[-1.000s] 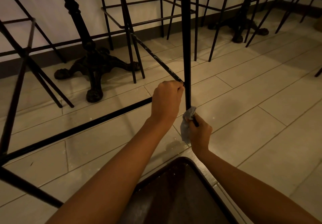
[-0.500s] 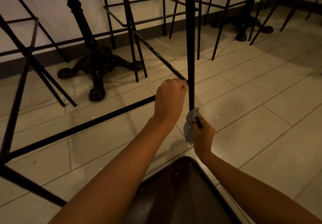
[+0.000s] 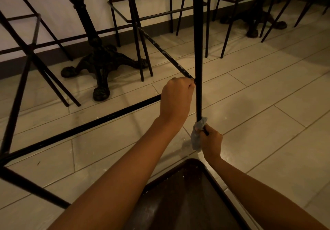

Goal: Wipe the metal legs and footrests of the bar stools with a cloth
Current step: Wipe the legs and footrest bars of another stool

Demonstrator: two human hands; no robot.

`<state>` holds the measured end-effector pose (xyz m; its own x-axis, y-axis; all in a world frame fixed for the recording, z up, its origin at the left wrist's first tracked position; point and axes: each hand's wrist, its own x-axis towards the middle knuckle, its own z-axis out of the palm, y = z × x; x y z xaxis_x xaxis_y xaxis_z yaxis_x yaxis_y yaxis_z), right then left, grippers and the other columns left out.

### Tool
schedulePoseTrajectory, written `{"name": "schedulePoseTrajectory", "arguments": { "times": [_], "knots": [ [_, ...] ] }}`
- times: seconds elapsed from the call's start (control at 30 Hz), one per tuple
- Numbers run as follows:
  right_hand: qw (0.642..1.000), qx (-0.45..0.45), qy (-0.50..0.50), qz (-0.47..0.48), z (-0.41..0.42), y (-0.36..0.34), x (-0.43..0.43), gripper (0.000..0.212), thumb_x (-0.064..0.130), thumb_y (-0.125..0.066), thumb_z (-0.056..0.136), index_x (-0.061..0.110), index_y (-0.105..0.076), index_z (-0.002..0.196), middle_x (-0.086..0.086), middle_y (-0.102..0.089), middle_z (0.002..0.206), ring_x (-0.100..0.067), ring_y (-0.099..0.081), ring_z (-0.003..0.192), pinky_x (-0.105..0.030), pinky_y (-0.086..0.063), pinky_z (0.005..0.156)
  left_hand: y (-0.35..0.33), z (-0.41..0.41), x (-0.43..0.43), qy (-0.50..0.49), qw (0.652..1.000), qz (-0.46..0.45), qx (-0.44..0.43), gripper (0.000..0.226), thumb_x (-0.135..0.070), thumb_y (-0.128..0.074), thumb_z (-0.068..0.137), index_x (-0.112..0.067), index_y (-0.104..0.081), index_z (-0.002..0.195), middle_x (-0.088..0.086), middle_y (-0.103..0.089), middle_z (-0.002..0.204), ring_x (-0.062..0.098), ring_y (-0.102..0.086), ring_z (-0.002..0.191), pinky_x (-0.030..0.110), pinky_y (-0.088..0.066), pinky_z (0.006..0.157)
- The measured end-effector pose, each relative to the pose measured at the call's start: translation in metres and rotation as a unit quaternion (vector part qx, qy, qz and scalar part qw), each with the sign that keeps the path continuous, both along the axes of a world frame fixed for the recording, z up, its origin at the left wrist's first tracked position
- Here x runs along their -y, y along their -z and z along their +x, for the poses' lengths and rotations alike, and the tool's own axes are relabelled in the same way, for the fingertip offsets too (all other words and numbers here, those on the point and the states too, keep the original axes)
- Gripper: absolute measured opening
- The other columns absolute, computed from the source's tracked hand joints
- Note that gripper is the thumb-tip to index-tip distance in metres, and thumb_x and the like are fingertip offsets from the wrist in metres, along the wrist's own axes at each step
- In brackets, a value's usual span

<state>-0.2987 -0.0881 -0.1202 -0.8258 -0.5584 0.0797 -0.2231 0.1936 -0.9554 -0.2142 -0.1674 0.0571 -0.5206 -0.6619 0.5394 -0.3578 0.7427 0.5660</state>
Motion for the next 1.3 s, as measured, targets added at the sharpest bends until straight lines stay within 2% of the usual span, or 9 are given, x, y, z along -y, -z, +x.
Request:
{"name": "schedulePoseTrajectory", "arguments": {
  "times": [0.17, 0.3, 0.43, 0.53, 0.6, 0.7, 0.8, 1.1, 1.3],
  "knots": [
    [0.998, 0.006, 0.0, -0.069, 0.006, -0.006, -0.001, 0.02, 0.0, -0.053, 0.088, 0.013, -0.063, 0.077, -0.01, -0.062, 0.069, -0.011, -0.056, 0.064, -0.004, -0.042, 0.062, 0.0, 0.0, -0.002, 0.003, 1.0, -0.004, 0.0, 0.02, -0.013, -0.057, 0.09, -0.004, -0.07, 0.103, 0.011, -0.073, 0.092, 0.019, -0.068, 0.084, 0.025, -0.055, 0.077],
    [0.996, 0.024, -0.011, -0.085, 0.007, -0.005, 0.003, 0.016, 0.008, -0.051, 0.087, 0.014, -0.059, 0.075, -0.017, -0.062, 0.071, -0.028, -0.06, 0.065, -0.032, -0.051, 0.063, 0.0, -0.001, -0.001, -0.003, 1.0, -0.001, -0.003, 0.02, -0.013, -0.057, 0.091, -0.004, -0.069, 0.104, 0.012, -0.073, 0.092, 0.02, -0.067, 0.083, 0.026, -0.055, 0.075],
    [0.998, -0.011, -0.002, -0.063, 0.007, 0.001, 0.004, 0.015, 0.002, -0.052, 0.088, 0.013, -0.06, 0.082, -0.012, -0.062, 0.072, -0.026, -0.06, 0.068, -0.023, -0.047, 0.059, 0.0, -0.001, -0.002, 0.0, 1.0, -0.008, 0.001, 0.02, -0.013, -0.057, 0.09, -0.003, -0.07, 0.102, 0.012, -0.073, 0.091, 0.02, -0.067, 0.082, 0.027, -0.055, 0.074],
    [0.997, 0.03, -0.018, -0.074, 0.009, 0.008, 0.002, 0.014, 0.001, -0.05, 0.09, 0.009, -0.061, 0.086, -0.016, -0.063, 0.077, -0.029, -0.062, 0.072, -0.035, -0.05, 0.064, 0.001, -0.001, 0.0, 0.001, 1.0, -0.009, -0.004, 0.019, -0.012, -0.058, 0.09, -0.002, -0.07, 0.1, 0.013, -0.072, 0.089, 0.021, -0.067, 0.081, 0.029, -0.056, 0.073],
    [0.997, 0.024, -0.025, -0.067, 0.009, 0.013, 0.001, 0.014, -0.001, -0.049, 0.09, 0.006, -0.061, 0.09, -0.015, -0.064, 0.079, -0.023, -0.063, 0.073, -0.029, -0.052, 0.067, 0.002, -0.001, -0.001, 0.001, 1.0, -0.013, -0.002, 0.018, -0.012, -0.058, 0.09, -0.002, -0.071, 0.098, 0.013, -0.072, 0.087, 0.02, -0.067, 0.08, 0.03, -0.056, 0.072],
    [0.999, -0.011, -0.014, -0.045, 0.009, 0.013, 0.0, 0.013, -0.004, -0.052, 0.087, 0.002, -0.063, 0.093, -0.007, -0.063, 0.078, -0.006, -0.06, 0.066, -0.005, -0.046, 0.062, 0.003, -0.001, 0.0, -0.001, 1.0, -0.017, -0.001, 0.018, -0.012, -0.057, 0.09, -0.002, -0.071, 0.097, 0.012, -0.072, 0.086, 0.02, -0.067, 0.079, 0.03, -0.056, 0.07],
    [1.0, -0.021, 0.004, -0.023, 0.007, 0.016, -0.001, 0.013, -0.006, -0.053, 0.086, -0.005, -0.064, 0.093, -0.007, -0.062, 0.08, -0.016, -0.059, 0.073, 0.002, -0.042, 0.063, 0.003, -0.001, 0.0, 0.0, 1.0, -0.015, 0.002, 0.019, -0.013, -0.057, 0.091, -0.003, -0.071, 0.099, 0.012, -0.072, 0.087, 0.02, -0.067, 0.079, 0.029, -0.056, 0.071],
    [0.998, -0.024, 0.048, 0.035, 0.004, 0.016, -0.004, 0.015, -0.008, -0.053, 0.084, -0.001, -0.067, 0.083, -0.006, -0.061, 0.07, -0.018, -0.055, 0.064, -0.003, -0.039, 0.054, 0.002, 0.0, 0.0, 0.006, 1.0, -0.011, -0.004, 0.019, -0.012, -0.057, 0.091, -0.002, -0.07, 0.1, 0.012, -0.073, 0.087, 0.019, -0.067, 0.078, 0.025, -0.055, 0.071],
    [0.998, 0.032, 0.025, 0.044, 0.004, 0.021, -0.003, 0.014, -0.002, -0.053, 0.087, -0.001, -0.064, 0.08, -0.009, -0.062, 0.073, -0.018, -0.059, 0.069, -0.016, -0.046, 0.065, 0.004, -0.001, 0.0, 0.007, 1.0, -0.02, -0.006, 0.019, -0.012, -0.057, 0.09, -0.001, -0.071, 0.098, 0.012, -0.073, 0.087, 0.019, -0.068, 0.078, 0.026, -0.056, 0.071]
  ]
}}
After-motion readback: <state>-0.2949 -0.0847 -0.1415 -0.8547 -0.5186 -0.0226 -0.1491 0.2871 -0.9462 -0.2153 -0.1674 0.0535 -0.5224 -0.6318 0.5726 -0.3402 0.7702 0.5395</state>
